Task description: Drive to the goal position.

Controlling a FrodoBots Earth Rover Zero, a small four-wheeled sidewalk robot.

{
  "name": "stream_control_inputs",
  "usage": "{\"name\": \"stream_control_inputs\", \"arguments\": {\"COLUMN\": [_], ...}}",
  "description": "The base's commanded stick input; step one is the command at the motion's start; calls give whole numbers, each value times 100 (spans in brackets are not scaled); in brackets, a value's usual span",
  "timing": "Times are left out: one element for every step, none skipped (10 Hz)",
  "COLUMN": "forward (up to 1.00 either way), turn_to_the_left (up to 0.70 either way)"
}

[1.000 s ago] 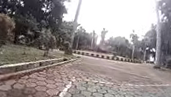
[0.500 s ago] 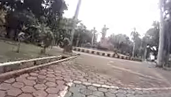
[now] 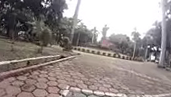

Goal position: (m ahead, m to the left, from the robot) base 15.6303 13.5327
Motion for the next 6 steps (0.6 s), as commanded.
{"name": "stream_control_inputs", "arguments": {"forward": [70, 70, 70, 70, 70, 70], "turn_to_the_left": [0, 0, 0, 0, 0, 0]}}
